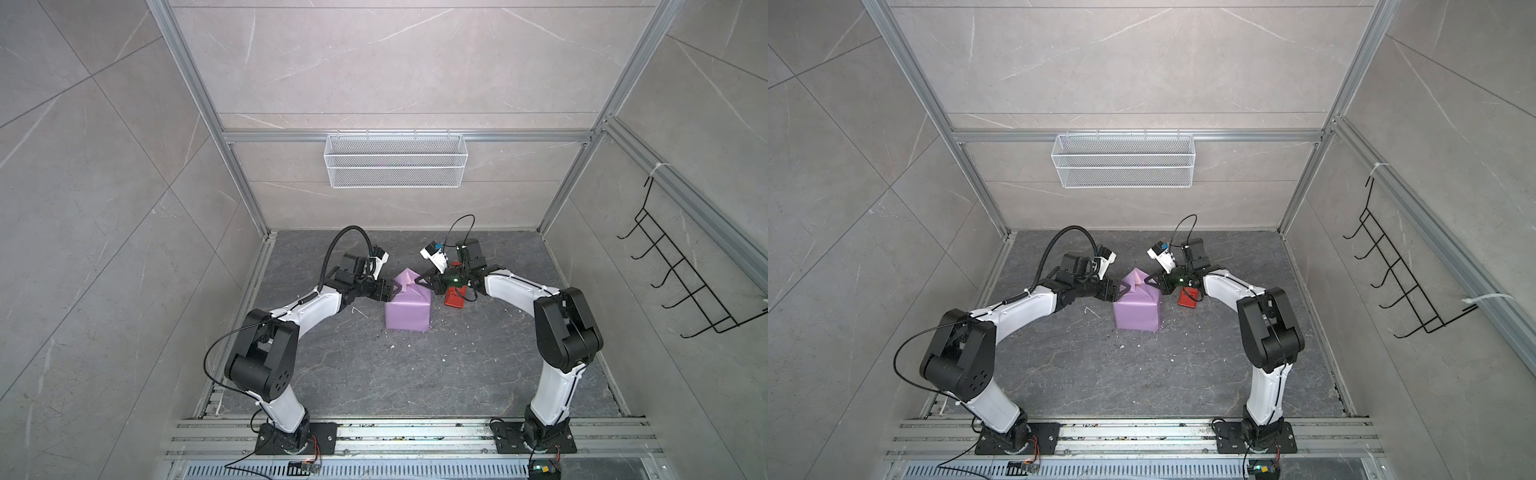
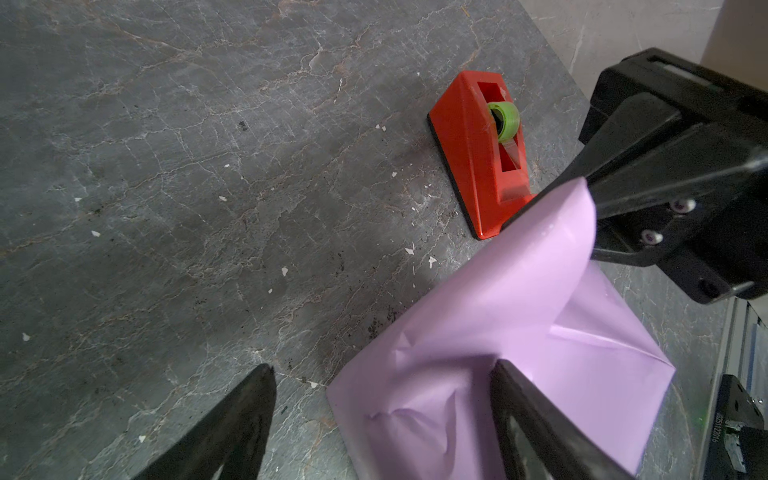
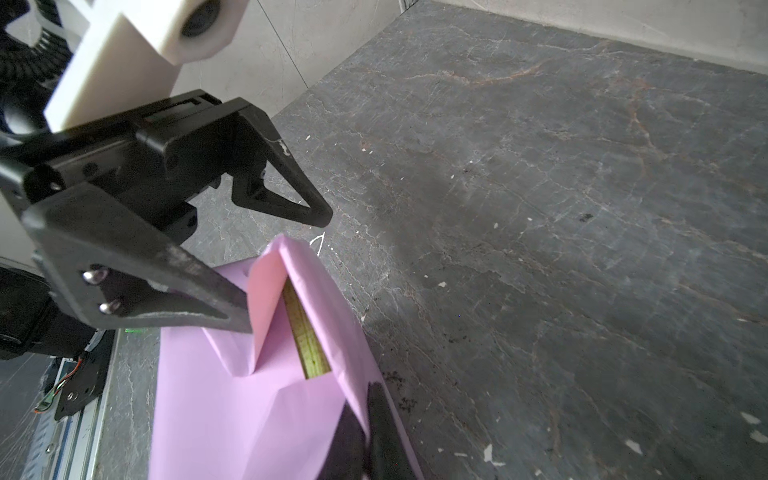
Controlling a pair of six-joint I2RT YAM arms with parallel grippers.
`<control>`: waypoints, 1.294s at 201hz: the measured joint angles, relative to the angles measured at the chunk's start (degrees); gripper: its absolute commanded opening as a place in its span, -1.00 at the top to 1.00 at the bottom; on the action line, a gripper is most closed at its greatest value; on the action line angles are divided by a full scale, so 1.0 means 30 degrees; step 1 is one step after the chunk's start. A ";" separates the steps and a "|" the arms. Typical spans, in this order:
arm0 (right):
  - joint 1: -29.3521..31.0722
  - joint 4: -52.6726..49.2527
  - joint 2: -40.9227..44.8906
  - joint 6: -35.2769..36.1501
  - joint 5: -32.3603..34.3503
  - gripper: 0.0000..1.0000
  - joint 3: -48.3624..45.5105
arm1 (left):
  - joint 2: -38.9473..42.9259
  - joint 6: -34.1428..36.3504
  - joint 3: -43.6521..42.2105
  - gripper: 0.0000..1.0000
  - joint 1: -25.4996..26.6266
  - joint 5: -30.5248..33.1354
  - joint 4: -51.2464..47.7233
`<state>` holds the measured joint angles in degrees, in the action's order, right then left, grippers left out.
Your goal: Wrap the gift box in paper
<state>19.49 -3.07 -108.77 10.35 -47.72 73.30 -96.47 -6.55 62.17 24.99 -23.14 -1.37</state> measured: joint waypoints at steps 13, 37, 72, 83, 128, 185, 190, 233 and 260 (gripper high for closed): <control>-0.0044 0.0000 -0.0087 0.0000 -0.0124 0.90 0.0066 | -0.0007 0.0153 0.0022 -0.71 -0.0029 0.0000 -0.0029; -0.0095 -0.0007 -0.0182 0.0000 -0.0248 0.92 0.0146 | 0.0000 0.0357 0.0044 -0.75 -0.0095 -0.0015 -0.0058; -0.0109 -0.0015 -0.0182 0.0007 -0.0270 0.92 0.0153 | 0.0342 0.0823 0.0044 -0.76 -0.0379 -0.0430 -0.0138; -0.0124 -0.0015 -0.0182 0.0000 -0.0328 0.92 0.0153 | 0.0568 0.1071 0.0044 -0.76 -0.0648 -0.0874 -0.0153; -0.0146 -0.0022 -0.0211 0.0007 -0.0488 0.93 0.0168 | 0.0386 0.2834 0.1574 -0.74 -0.1923 -0.2951 -0.1923; -0.0146 -0.0051 -0.0219 0.0000 -0.0663 0.93 0.0175 | -0.0874 0.5166 0.2382 -0.69 -0.1880 -0.4641 -0.3730; -0.0146 -0.0051 -0.0219 -0.0007 -0.0692 0.93 0.0175 | -0.1049 0.5268 0.2448 -0.69 -0.1872 -0.4728 -0.3840; -0.0146 -0.0051 -0.0219 -0.0022 -0.0903 0.91 0.0197 | -0.2433 0.5814 0.3548 -0.52 -0.1865 -0.5042 -0.4306; -0.0146 -0.0051 -0.0379 -0.0051 -0.0976 0.89 0.0401 | -0.3293 0.6047 0.4495 -0.41 -0.1865 -0.5493 -0.4364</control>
<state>19.05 -3.22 -109.91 10.20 -50.65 74.50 -106.34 11.60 75.66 19.40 -39.62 -14.46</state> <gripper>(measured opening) 0.053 0.725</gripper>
